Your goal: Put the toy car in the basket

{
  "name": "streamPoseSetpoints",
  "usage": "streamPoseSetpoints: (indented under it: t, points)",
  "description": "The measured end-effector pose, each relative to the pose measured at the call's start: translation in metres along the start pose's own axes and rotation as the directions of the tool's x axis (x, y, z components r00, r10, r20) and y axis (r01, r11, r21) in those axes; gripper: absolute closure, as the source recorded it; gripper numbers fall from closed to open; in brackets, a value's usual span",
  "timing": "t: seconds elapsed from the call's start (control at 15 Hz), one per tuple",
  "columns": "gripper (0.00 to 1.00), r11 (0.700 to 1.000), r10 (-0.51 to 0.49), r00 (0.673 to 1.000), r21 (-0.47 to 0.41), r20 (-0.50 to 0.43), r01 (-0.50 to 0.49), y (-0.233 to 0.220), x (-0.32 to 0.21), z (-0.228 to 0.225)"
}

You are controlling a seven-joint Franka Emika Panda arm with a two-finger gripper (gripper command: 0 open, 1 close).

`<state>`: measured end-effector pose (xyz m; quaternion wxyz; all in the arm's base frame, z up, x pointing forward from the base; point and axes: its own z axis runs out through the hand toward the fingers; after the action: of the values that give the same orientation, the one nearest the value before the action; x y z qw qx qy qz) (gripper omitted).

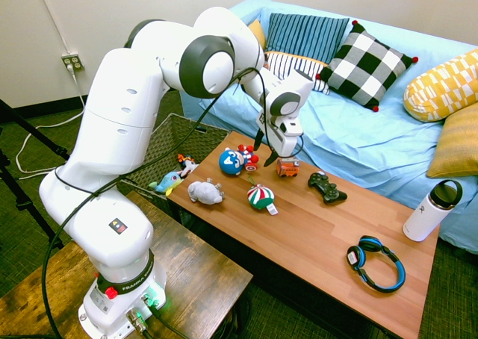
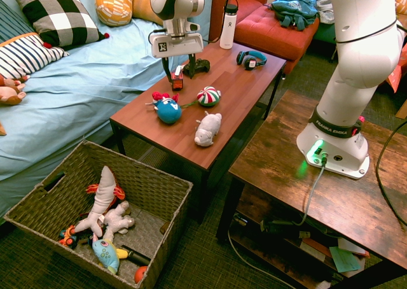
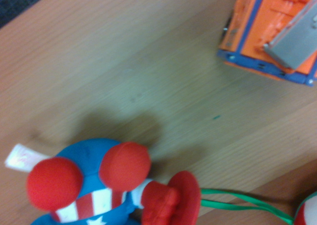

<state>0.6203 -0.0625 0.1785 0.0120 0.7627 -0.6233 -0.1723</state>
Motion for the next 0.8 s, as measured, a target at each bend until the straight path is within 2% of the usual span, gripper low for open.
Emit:
streamPoseSetpoints:
  t: [0.13, 0.27, 0.53, 0.8]
  points:
    - [0.00, 0.998, 0.061, 0.998, -0.026, -0.014, -0.061, -0.004, 0.019, 0.010]
    - [0.00, 0.997, 0.076, 0.997, -0.027, -0.031, -0.077, -0.015, 0.033, 0.020]
    - [0.00, 0.997, 0.080, 0.996, 0.019, -0.043, -0.079, -0.050, 0.048, 0.040]
    - [0.00, 0.987, 0.139, 0.990, 0.085, -0.037, -0.135, -0.062, 0.076, 0.041]
